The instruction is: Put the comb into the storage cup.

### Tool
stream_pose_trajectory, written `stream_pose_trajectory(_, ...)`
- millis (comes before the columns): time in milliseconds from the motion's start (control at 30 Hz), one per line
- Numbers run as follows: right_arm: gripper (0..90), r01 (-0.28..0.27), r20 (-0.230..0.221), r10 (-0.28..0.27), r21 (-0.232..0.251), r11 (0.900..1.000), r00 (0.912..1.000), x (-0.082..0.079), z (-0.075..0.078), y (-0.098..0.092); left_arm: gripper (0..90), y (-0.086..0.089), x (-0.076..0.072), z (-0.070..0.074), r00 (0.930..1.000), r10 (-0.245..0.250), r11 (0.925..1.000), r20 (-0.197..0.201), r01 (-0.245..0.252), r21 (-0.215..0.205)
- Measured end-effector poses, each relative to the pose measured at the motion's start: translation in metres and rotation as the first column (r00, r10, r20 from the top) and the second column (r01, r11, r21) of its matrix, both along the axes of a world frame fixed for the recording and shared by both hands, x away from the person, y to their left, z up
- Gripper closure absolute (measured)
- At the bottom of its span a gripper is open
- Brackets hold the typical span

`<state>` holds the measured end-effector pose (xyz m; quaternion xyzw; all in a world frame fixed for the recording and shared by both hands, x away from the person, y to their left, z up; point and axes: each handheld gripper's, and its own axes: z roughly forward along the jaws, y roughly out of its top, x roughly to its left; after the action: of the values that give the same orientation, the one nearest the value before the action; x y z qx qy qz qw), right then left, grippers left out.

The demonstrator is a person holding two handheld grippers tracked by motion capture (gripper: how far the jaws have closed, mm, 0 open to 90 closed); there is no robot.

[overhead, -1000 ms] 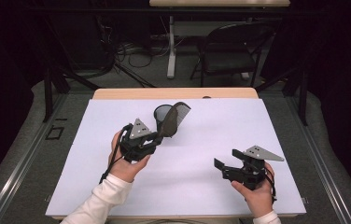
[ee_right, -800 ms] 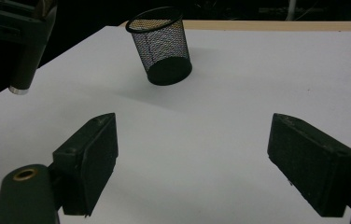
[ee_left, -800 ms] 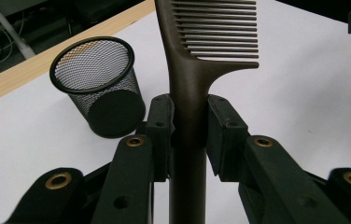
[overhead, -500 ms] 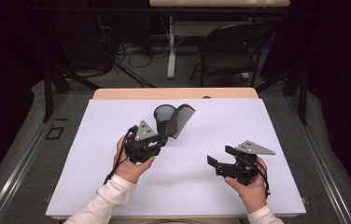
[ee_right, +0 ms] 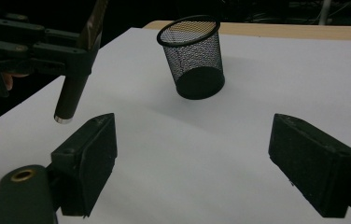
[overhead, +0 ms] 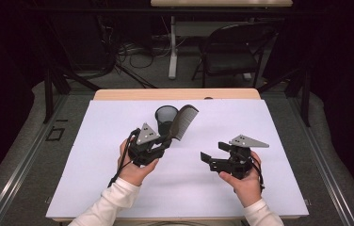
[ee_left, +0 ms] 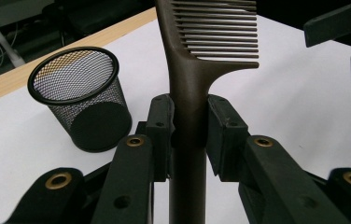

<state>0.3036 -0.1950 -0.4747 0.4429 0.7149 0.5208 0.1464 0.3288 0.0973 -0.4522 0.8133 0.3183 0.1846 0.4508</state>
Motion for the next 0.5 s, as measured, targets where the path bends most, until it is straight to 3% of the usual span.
stream_pose_trajectory(233,19.1,-0.018,0.018,0.018,0.034,0.999,0.9997,0.0048,0.0048,0.0040,72.5,0.0025,-0.0007,-0.0031,0.9999,0.008,0.9999,0.007,-0.008,-0.012)
stream_pose_trajectory(500,28.3,-0.034,0.006,0.033,0.052,0.998,0.9994,0.0086,0.0072,0.0047,72.4,0.0052,-0.0005,-0.0044,0.9999,0.013,0.9998,0.010,-0.013,-0.014)
